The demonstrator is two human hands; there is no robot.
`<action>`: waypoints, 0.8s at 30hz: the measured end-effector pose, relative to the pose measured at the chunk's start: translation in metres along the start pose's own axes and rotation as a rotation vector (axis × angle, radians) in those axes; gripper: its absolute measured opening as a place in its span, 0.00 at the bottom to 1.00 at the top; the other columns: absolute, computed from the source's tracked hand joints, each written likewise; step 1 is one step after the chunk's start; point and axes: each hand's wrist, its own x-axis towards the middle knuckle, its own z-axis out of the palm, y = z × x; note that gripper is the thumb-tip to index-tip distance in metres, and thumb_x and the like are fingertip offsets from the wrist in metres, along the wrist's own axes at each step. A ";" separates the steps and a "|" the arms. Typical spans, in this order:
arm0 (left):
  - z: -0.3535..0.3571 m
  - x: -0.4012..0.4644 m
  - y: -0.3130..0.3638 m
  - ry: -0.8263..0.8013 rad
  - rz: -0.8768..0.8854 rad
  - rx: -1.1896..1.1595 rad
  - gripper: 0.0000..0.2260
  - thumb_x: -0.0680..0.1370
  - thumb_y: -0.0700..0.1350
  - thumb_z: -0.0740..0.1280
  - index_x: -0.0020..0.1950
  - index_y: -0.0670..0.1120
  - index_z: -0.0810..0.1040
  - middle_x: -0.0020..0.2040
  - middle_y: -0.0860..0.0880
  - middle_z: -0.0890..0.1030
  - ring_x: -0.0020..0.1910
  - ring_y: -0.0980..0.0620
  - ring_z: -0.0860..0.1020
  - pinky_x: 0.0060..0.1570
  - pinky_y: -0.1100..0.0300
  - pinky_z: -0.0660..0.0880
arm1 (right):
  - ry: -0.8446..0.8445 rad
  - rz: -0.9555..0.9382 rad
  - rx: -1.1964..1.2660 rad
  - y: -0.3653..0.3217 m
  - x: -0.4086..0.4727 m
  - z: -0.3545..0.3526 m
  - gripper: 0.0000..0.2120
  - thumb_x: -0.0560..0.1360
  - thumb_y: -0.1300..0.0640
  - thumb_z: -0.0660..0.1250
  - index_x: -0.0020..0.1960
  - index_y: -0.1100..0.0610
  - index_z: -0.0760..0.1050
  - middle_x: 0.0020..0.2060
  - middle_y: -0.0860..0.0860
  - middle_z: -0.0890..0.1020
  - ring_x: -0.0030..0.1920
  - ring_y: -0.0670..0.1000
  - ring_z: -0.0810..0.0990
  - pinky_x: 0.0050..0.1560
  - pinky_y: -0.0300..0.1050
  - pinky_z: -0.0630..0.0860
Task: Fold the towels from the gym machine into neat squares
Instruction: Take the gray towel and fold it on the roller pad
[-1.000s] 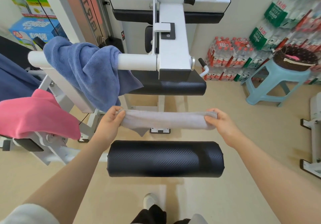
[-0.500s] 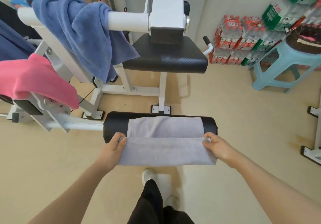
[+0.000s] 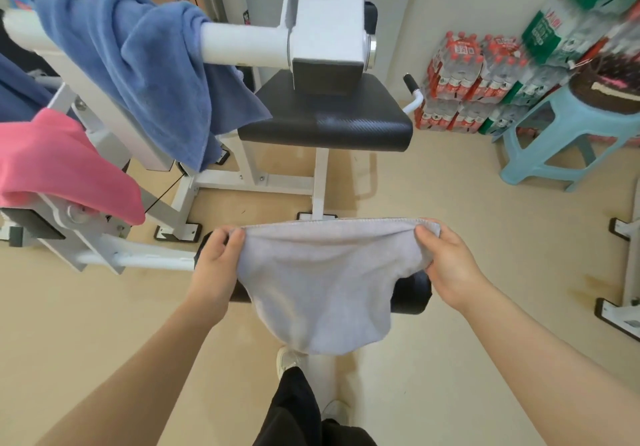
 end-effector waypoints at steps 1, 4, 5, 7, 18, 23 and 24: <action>0.000 0.006 0.015 0.013 0.025 -0.039 0.09 0.81 0.49 0.57 0.44 0.49 0.73 0.40 0.49 0.75 0.40 0.52 0.73 0.45 0.60 0.74 | -0.020 -0.023 0.078 -0.013 0.003 0.003 0.05 0.79 0.60 0.59 0.48 0.58 0.73 0.41 0.53 0.79 0.42 0.51 0.78 0.44 0.44 0.74; -0.002 0.023 0.058 -0.028 0.098 -0.205 0.10 0.81 0.50 0.58 0.42 0.51 0.74 0.43 0.48 0.74 0.44 0.51 0.71 0.48 0.55 0.68 | -0.063 -0.070 0.215 -0.051 0.010 0.011 0.08 0.78 0.58 0.60 0.54 0.59 0.73 0.44 0.53 0.80 0.45 0.51 0.79 0.46 0.44 0.75; -0.003 0.026 0.072 -0.035 0.108 -0.248 0.10 0.81 0.50 0.58 0.41 0.52 0.74 0.44 0.48 0.73 0.45 0.50 0.70 0.48 0.53 0.67 | -0.080 -0.087 0.243 -0.062 0.012 0.013 0.07 0.78 0.57 0.61 0.53 0.58 0.74 0.43 0.52 0.81 0.44 0.49 0.80 0.45 0.44 0.75; -0.004 0.031 0.094 -0.030 0.148 -0.303 0.10 0.81 0.49 0.57 0.42 0.51 0.74 0.44 0.48 0.74 0.44 0.52 0.71 0.47 0.55 0.68 | -0.141 -0.141 0.311 -0.080 0.014 0.016 0.06 0.78 0.57 0.61 0.50 0.56 0.75 0.42 0.50 0.82 0.43 0.47 0.81 0.45 0.43 0.77; -0.015 0.021 0.052 -0.098 0.183 0.138 0.11 0.81 0.52 0.55 0.40 0.54 0.69 0.41 0.51 0.70 0.42 0.53 0.69 0.43 0.56 0.65 | -0.168 0.000 0.130 -0.055 0.003 -0.001 0.10 0.79 0.61 0.55 0.43 0.56 0.73 0.33 0.47 0.82 0.35 0.45 0.80 0.32 0.36 0.76; -0.014 -0.008 -0.021 -0.241 0.041 0.342 0.10 0.82 0.49 0.54 0.41 0.50 0.69 0.38 0.51 0.70 0.38 0.52 0.68 0.38 0.58 0.65 | -0.139 0.224 -0.148 0.023 -0.012 -0.027 0.10 0.79 0.62 0.56 0.42 0.55 0.72 0.35 0.48 0.79 0.34 0.46 0.77 0.32 0.39 0.70; -0.015 -0.013 -0.033 -0.266 0.020 0.339 0.10 0.82 0.49 0.54 0.42 0.50 0.69 0.38 0.51 0.70 0.38 0.52 0.68 0.38 0.58 0.65 | -0.139 0.254 -0.169 0.036 -0.015 -0.030 0.10 0.79 0.62 0.56 0.42 0.55 0.72 0.37 0.49 0.78 0.36 0.47 0.76 0.34 0.40 0.69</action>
